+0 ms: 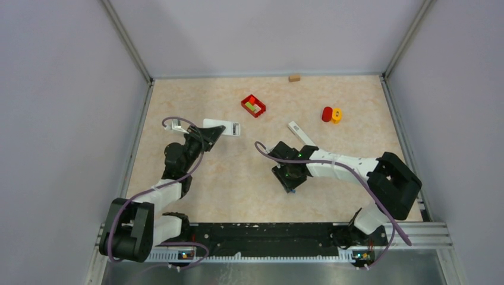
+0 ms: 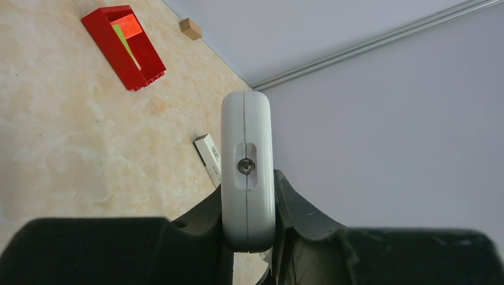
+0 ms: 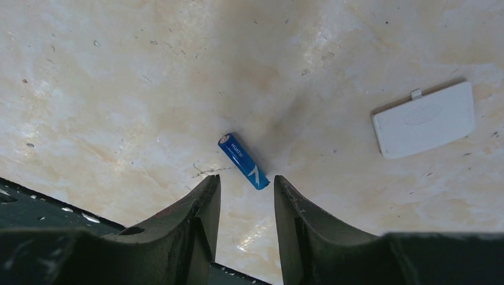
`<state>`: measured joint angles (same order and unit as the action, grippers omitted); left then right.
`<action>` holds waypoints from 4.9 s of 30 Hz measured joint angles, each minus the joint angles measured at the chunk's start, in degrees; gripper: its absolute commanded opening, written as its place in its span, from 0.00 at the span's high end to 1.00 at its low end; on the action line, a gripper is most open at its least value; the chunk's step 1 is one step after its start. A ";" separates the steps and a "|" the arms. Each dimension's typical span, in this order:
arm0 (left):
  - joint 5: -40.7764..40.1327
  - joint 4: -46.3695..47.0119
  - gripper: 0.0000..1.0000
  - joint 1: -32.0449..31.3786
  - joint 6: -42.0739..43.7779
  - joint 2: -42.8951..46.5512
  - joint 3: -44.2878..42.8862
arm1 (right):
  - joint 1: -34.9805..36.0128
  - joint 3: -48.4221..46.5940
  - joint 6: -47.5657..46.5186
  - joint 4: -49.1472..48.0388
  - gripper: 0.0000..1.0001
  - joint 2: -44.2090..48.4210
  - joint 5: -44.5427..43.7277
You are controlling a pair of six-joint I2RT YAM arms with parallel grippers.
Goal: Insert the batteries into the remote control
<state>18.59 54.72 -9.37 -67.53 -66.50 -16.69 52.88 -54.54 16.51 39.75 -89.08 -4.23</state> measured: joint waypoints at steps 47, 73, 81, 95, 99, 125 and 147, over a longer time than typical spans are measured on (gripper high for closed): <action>1.09 -1.29 1.00 1.44 -0.22 0.39 0.33 | -0.02 0.07 0.37 -0.85 0.88 -4.85 -0.83; 14.01 -3.76 1.00 1.44 -1.64 -5.75 -4.98 | -4.00 10.08 -5.79 -35.98 0.97 28.79 10.21; 17.25 4.74 1.00 1.44 -2.64 -8.00 -5.49 | -3.91 13.68 -16.11 -46.99 0.96 31.74 15.98; 20.09 26.56 1.00 1.40 -11.34 -19.37 -5.62 | -3.74 13.68 -16.33 -52.19 0.94 31.71 18.49; 21.79 26.51 1.00 1.27 -14.51 -20.63 -6.25 | -3.65 13.51 -16.87 -51.89 0.93 31.71 16.37; 47.12 -77.83 1.00 0.20 41.59 -10.56 -38.82 | 1.31 -7.82 -54.12 -25.16 0.91 17.14 24.35; 51.76 -82.82 1.00 -4.11 45.24 -14.27 -36.92 | 7.13 -12.35 -60.63 -11.17 0.93 10.21 29.92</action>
<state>70.35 -28.10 -13.47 -22.28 -80.77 -53.60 60.01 -66.89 -44.12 28.58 -78.87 25.69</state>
